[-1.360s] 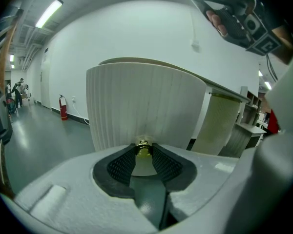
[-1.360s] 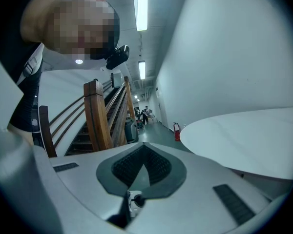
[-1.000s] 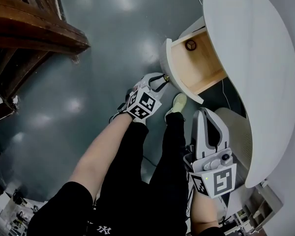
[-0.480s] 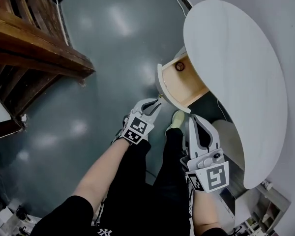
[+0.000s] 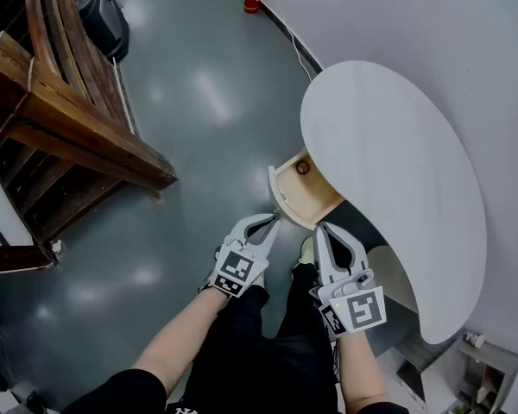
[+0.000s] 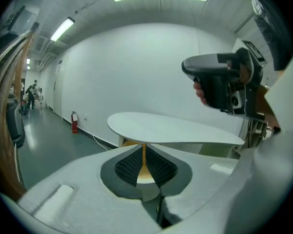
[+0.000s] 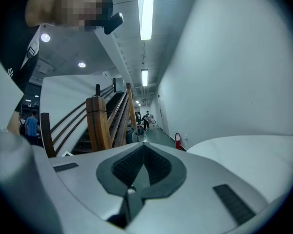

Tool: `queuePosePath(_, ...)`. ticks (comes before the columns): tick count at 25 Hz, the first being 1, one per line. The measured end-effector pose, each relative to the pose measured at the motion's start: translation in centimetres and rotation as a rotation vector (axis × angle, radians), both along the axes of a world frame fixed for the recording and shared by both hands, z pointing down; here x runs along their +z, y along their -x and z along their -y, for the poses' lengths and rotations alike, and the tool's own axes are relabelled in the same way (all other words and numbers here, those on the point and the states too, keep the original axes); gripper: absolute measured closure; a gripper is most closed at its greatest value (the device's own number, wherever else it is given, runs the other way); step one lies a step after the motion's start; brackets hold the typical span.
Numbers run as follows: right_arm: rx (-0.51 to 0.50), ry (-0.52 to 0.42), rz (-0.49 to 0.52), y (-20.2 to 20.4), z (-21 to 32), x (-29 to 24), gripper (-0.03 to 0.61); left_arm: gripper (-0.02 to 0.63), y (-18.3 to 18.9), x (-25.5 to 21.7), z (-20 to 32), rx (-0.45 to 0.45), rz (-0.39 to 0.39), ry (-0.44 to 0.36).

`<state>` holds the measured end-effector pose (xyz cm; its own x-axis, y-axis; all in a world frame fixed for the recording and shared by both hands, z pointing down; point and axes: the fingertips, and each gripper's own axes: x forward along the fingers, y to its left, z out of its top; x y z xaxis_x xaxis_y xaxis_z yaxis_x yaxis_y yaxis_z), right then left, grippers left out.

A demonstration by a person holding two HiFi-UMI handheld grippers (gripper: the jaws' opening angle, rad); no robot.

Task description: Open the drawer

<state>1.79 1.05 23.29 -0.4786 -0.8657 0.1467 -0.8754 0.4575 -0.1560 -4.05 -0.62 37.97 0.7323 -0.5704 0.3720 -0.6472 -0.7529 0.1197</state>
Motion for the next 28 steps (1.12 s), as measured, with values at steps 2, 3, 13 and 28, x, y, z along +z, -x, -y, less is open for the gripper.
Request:
queuePosePath(2,0.009,-0.001,0.006,-0.4,0.0,-1.2,0.563,0.595,-0.4,-3.0,-0.1,-0.006,-0.025,-0.018)
queuePosePath(3,0.013,-0.002,0.007,-0.6,0.0,-1.7,0.563,0.601,-0.7,-4.5,-0.2,-0.007,-0.038,-0.026)
queuePosePath(13,-0.002,-0.067,-0.017,-0.2,0.1,-8.3,0.563,0.604,-1.8,-16.4,-1.2,0.002,-0.134,-0.06)
queuePosePath(28,0.015,-0.148,-0.041,-3.1,1.5,-15.2,0.565,0.604,-4.1,-26.0,-0.7,0.009,-0.153,-0.157)
